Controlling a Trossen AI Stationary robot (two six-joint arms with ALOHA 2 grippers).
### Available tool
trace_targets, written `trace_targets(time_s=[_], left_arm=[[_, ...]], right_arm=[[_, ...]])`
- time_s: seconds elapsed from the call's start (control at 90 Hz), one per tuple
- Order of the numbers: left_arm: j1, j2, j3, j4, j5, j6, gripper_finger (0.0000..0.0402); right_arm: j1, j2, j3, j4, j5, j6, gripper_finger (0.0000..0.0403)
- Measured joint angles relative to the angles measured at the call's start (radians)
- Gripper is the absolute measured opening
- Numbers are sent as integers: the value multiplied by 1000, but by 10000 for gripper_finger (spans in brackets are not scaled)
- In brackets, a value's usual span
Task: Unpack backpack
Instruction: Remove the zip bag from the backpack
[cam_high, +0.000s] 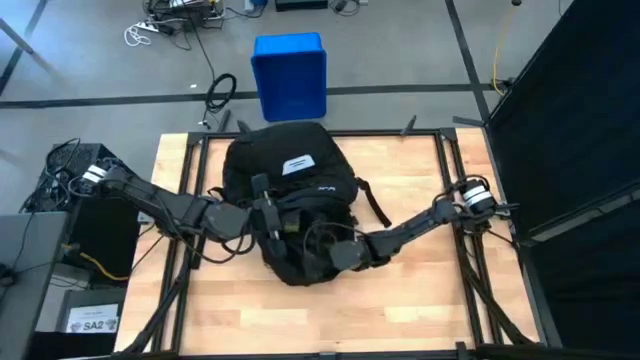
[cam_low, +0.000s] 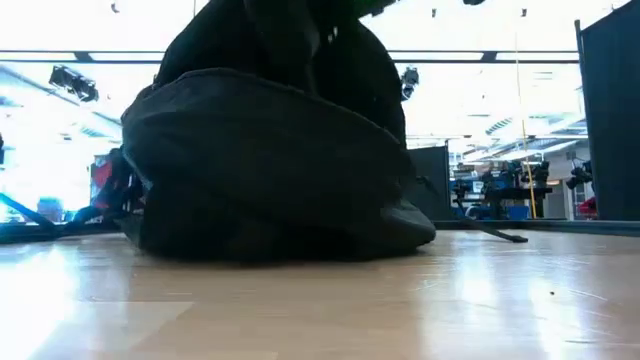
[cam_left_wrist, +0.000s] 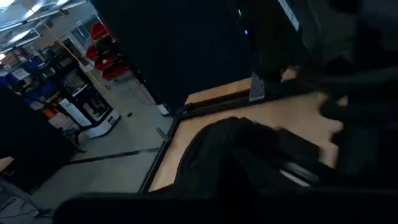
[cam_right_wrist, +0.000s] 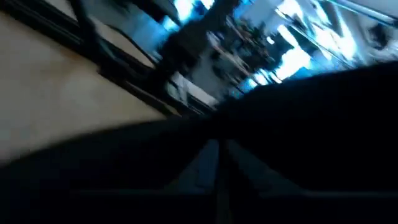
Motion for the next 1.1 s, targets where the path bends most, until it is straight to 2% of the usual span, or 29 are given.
trace_targets(time_s=[0.233,0.467,0.678,0.833,0.9,0.967,1.033,1.1], left_arm=[[-1,0,0,56,81,0,0],[-24,0,0,104,143,2,0],[-28,0,0,87,155,2,0],[-28,0,0,55,158,0,0],[-28,0,0,44,157,-1,0],[-27,4,0,41,157,-3,0],[-27,6,0,37,161,-3,0],[-27,9,0,37,162,-4,0]], right_arm=[[-74,22,-1,-125,-37,179,47],[-154,23,0,-282,-137,180,132],[-194,131,1,-234,-178,87,228],[-215,202,4,-151,-117,76,279],[-232,217,7,-121,-100,90,283],[-250,228,7,-103,-80,117,267],[-265,229,7,-103,-57,121,229],[-276,230,7,-106,-46,129,171]])
